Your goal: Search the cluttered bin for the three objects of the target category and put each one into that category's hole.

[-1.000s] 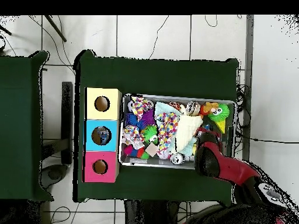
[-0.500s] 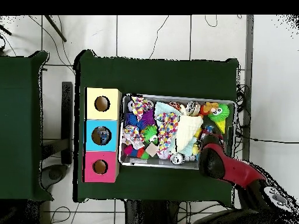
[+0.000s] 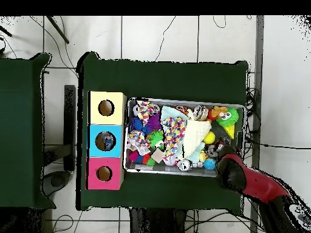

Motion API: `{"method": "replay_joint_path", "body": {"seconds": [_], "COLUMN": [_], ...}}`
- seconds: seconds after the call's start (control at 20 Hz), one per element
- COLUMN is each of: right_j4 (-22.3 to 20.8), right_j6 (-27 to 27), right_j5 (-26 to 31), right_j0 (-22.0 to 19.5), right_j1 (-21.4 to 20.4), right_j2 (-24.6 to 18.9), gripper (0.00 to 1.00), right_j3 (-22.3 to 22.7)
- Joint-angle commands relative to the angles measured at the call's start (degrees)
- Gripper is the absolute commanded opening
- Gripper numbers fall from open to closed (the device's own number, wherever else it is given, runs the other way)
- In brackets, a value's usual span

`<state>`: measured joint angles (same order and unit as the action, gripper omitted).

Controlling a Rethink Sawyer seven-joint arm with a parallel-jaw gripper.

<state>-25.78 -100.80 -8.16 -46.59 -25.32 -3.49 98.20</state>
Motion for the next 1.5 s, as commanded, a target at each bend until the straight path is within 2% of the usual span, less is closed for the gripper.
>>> {"method": "replay_joint_path", "body": {"seconds": [0.05,0.35,0.7,1.0,1.5], "right_j4": [-3.1,-3.6,-3.1,-2.6,-1.6], "right_j6": [-0.8,-1.0,-2.8,-1.3,-0.7], "right_j5": [9.7,9.1,6.6,10.5,14.6], "right_j0": [-1.1,-0.8,1.3,1.9,1.4], "right_j1": [1.6,2.0,1.3,-7.6,-13.5], "right_j2": [-7.0,-6.9,-5.6,-7.6,-9.5], "gripper": [0.0,0.0,0.0,0.0,0.0], "right_j3": [1.6,1.6,1.3,4.2,5.5]}}
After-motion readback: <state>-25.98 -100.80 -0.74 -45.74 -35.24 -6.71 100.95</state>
